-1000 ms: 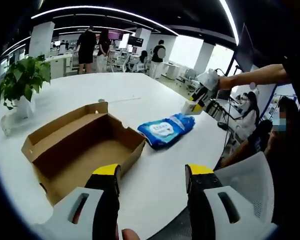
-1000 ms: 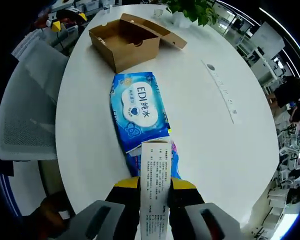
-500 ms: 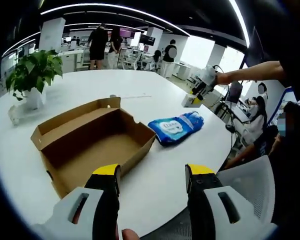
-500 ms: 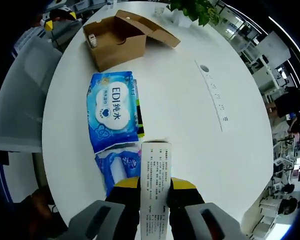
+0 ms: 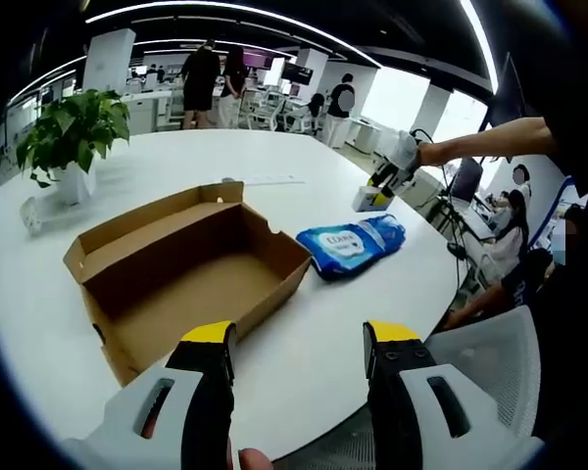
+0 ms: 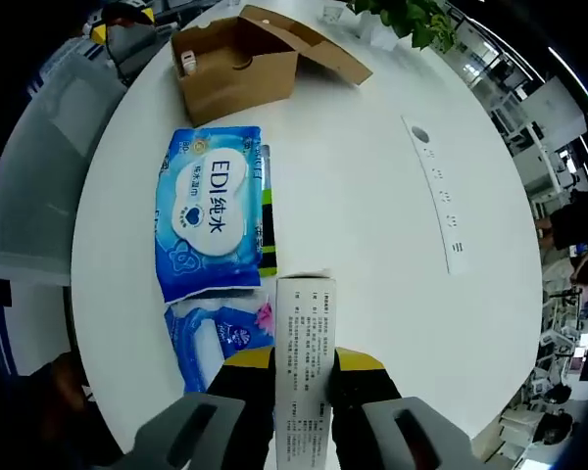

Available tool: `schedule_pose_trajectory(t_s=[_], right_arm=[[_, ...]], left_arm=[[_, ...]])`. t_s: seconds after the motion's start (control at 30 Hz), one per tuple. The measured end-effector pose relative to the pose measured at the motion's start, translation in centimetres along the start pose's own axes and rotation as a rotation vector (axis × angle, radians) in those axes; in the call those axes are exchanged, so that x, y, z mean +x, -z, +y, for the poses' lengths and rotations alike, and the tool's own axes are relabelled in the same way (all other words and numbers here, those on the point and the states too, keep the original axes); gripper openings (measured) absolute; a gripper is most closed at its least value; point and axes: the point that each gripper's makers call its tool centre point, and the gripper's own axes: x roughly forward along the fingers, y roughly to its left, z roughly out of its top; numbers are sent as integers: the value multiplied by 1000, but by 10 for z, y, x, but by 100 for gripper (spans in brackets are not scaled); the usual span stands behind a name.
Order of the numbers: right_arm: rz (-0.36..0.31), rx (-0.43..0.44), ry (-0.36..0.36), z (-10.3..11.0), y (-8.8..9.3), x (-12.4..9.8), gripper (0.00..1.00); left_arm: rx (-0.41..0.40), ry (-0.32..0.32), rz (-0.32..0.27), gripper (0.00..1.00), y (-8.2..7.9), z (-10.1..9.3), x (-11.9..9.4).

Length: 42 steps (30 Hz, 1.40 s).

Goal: Operate the shoe box by opening the lid, removing the specified soft item, and placing it in the target area until the item is outside and the box remains undamaged.

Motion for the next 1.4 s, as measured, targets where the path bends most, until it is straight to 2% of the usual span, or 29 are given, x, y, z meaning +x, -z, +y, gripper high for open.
schedule_pose_trajectory(t_s=[0.77,1.4], right_arm=[[43,-72,-62,12,3,47,17],[58,-84,-69,14,7,53,18]], left_arm=[[-32,-37,24,54,11,14,-3],[-44,-44,35,53,18,14,-2]])
